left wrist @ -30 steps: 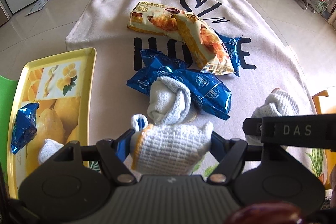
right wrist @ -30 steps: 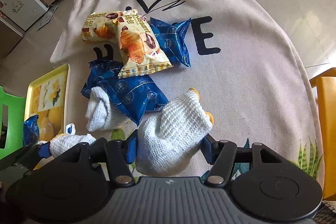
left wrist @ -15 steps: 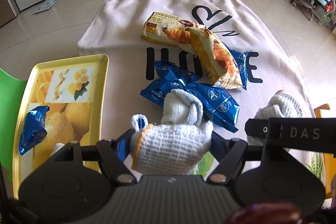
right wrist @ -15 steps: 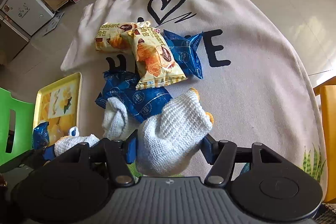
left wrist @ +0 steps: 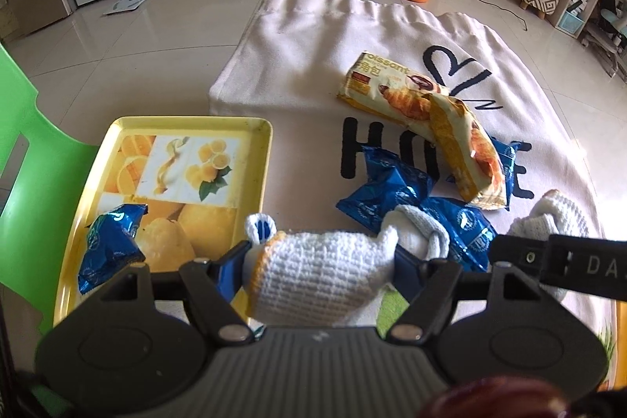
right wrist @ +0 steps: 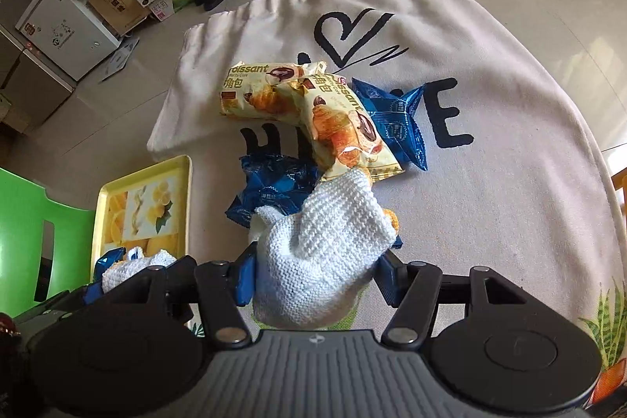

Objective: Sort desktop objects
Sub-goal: 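Lift both gloves and carry them over the yellow tray, then open the left tool to drop its glove while the right tool drops its glove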

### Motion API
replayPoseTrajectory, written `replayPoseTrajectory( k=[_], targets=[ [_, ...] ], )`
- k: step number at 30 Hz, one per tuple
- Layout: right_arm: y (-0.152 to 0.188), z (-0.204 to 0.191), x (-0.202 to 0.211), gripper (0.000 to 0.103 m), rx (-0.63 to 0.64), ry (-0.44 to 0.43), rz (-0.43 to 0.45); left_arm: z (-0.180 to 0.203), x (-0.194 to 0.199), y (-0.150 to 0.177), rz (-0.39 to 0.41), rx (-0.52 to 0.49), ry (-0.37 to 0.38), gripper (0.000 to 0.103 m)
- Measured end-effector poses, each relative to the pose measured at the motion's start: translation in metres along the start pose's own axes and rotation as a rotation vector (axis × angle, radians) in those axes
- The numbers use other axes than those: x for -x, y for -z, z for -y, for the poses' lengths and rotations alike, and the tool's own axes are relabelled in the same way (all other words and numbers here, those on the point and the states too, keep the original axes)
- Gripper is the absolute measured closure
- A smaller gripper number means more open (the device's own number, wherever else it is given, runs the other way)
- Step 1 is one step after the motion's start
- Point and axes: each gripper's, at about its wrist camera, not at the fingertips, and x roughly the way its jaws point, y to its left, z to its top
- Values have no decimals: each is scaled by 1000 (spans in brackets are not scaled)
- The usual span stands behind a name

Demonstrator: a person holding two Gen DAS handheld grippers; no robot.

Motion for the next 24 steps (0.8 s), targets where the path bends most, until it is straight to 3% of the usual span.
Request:
replayPoseTrajectory(
  k=[12, 20, 24],
  targets=[
    [9, -52, -19, 43, 61, -178, -18, -95, 16, -32, 71, 265, -69, 31],
    [27, -95, -44, 43, 105, -271, -61, -152, -8, -44, 25, 430, -93, 31],
    [33, -115, -61, 43, 95, -298, -80, -167, -17, -49, 21, 456, -102, 31]
  ],
)
